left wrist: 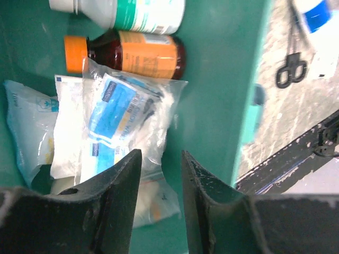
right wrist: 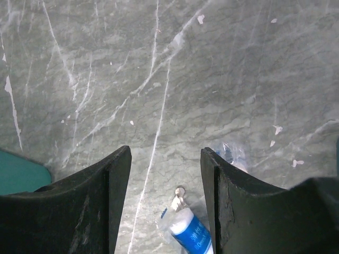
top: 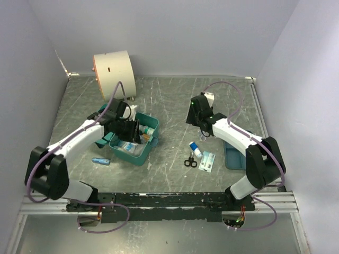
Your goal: Organize the medicine kit
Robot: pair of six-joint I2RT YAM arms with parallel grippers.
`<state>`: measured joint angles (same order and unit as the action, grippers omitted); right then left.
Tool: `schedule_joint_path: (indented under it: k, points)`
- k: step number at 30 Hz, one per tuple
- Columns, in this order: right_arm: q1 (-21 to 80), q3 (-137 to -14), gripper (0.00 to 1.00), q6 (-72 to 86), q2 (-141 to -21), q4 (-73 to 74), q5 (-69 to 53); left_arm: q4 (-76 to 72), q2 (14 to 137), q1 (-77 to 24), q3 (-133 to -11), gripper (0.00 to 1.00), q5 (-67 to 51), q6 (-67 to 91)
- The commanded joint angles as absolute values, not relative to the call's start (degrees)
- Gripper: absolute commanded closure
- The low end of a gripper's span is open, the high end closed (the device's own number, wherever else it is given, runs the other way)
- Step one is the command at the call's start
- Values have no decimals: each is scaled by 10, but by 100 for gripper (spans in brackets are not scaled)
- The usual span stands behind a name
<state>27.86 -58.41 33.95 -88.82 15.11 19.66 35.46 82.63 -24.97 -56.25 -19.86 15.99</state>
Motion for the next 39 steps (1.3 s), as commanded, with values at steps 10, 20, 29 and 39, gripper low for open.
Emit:
schedule_joint_path:
  k: [10, 20, 29, 39]
  points:
    - [265, -615, 40, 191, -846, 333, 103, 288, 723, -252, -662, 46, -36, 162]
    - [265, -606, 31, 130, -884, 377, -24, 131, 711, -252, -668, 32, 76, 201]
    - [265, -591, 34, 115, -934, 353, -43, 118, 695, -252, -642, 19, 83, 208]
    - [270, -582, 54, 122, -948, 330, -62, 120, 701, -252, -644, 10, 63, 198]
